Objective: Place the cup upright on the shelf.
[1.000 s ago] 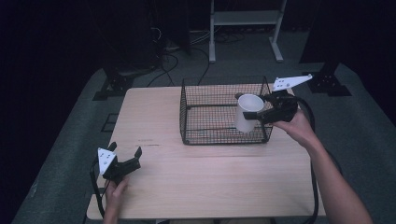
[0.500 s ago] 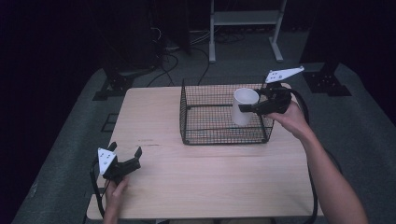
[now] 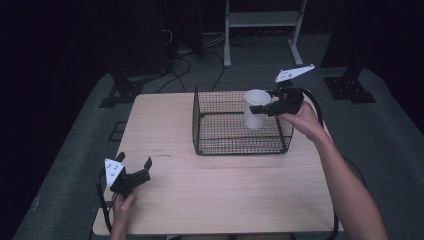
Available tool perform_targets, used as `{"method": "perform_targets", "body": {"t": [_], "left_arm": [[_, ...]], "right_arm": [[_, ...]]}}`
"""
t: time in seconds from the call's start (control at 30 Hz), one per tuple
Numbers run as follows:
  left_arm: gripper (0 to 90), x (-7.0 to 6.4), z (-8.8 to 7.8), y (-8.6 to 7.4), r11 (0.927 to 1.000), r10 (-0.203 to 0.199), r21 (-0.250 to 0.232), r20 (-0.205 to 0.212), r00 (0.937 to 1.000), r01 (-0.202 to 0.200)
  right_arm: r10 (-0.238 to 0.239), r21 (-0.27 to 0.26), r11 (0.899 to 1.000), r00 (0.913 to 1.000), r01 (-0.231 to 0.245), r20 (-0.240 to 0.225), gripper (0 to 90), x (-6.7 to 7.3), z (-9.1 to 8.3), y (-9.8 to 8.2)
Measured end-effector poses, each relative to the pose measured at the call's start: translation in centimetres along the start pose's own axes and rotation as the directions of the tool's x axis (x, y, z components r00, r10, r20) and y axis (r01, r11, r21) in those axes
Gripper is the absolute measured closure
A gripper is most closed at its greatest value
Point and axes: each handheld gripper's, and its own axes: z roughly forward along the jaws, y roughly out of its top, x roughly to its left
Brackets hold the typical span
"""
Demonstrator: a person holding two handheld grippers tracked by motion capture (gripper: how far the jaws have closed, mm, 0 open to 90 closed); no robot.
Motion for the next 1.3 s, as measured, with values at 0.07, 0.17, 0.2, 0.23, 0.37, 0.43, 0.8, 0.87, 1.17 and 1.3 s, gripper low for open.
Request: {"method": "perform_targets", "body": {"t": [0.07, 0.17, 0.2, 0.23, 0.37, 0.43, 0.8, 0.87, 1.17, 1.3], "left_arm": [[0.0, 0.0, 0.0, 0.0, 1.0000, 0.001, 0.000, 0.000, 1.0000, -0.001], [0.0, 0.0, 0.0, 0.0, 1.0000, 0.000, 0.000, 0.001, 1.0000, 0.000], [0.0, 0.0, 0.0, 0.0, 1.0000, 0.000, 0.000, 0.001, 1.0000, 0.000], [0.0, 0.0, 0.0, 0.0, 1.0000, 0.000, 0.000, 0.001, 1.0000, 0.000], [0.0, 0.0, 0.0, 0.0, 1.0000, 0.000, 0.000, 0.001, 1.0000, 0.000], [0.0, 0.0, 0.0, 0.0, 1.0000, -0.001, -0.001, 0.001, 1.0000, 0.001], [0.0, 0.1, 0.0, 0.0, 1.0000, -0.002, -0.001, 0.000, 1.0000, 0.002], [0.0, 0.1, 0.0, 0.0, 1.0000, -0.003, -0.001, 0.001, 1.0000, 0.003], [0.0, 0.1, 0.0, 0.0, 1.0000, -0.005, -0.003, 0.001, 1.0000, 0.005], [0.0, 0.1, 0.0, 0.0, 1.0000, -0.006, -0.003, 0.000, 1.0000, 0.006]], "right_arm": [[0.004, 0.008, 1.000, 1.0000, -0.004, 0.002, 19.9, -0.3, 0.4, 0.3], [0.003, 0.004, 1.000, 1.0000, -0.003, 0.009, 19.9, -0.5, 0.7, 0.5], [0.008, 0.012, 1.000, 0.9999, -0.008, 0.009, 19.9, -0.8, 1.0, 0.7], [0.008, 0.012, 1.000, 0.9999, -0.008, 0.009, 19.9, -0.8, 1.0, 0.7], [0.015, 0.009, 1.000, 0.9998, -0.015, 0.016, 19.9, -1.2, 1.8, 1.2], [0.015, 0.013, 1.000, 0.9997, -0.015, 0.018, 19.9, -1.3, 2.0, 1.3], [0.022, 0.041, 0.999, 0.9991, -0.024, 0.035, 19.9, -2.6, 4.8, 1.8], [0.025, 0.045, 0.999, 0.9991, -0.027, 0.035, 19.9, -2.7, 5.3, 1.7], [0.047, 0.061, 0.997, 0.9986, -0.049, 0.025, 19.8, -3.4, 7.3, 0.9], [0.061, 0.066, 0.996, 0.9978, -0.062, 0.028, 19.8, -3.7, 7.9, 0.5]]}}
